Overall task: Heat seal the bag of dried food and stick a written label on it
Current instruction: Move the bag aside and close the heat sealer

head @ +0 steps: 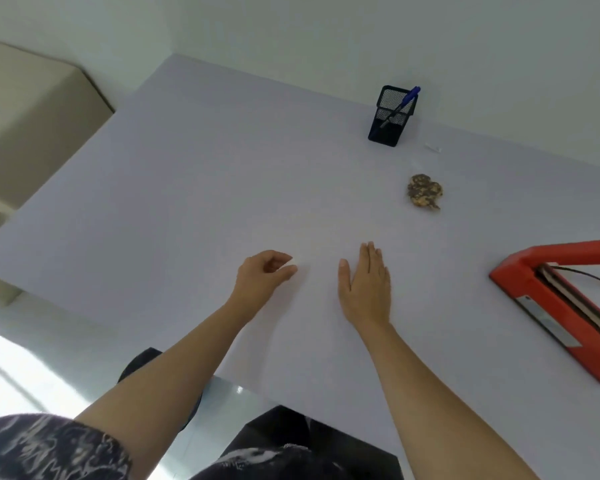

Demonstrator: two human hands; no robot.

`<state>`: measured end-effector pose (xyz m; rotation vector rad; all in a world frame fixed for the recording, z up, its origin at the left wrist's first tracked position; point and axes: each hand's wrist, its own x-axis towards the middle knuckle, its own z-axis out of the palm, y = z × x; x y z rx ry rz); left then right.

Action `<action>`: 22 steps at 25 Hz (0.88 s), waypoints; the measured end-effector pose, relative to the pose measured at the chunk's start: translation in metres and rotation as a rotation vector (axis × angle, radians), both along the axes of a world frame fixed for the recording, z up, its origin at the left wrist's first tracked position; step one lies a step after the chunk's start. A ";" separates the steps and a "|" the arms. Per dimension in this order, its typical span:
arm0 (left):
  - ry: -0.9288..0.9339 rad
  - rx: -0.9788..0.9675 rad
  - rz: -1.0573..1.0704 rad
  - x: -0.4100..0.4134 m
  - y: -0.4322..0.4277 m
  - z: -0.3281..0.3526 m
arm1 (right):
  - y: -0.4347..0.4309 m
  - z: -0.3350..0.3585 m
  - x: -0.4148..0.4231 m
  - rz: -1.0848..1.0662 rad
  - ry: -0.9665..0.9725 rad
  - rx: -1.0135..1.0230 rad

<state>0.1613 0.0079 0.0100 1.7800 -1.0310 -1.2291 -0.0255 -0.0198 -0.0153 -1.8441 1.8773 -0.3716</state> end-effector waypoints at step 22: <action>-0.068 0.316 0.921 0.146 0.357 -0.121 | 0.302 -0.129 0.198 0.569 -0.107 0.271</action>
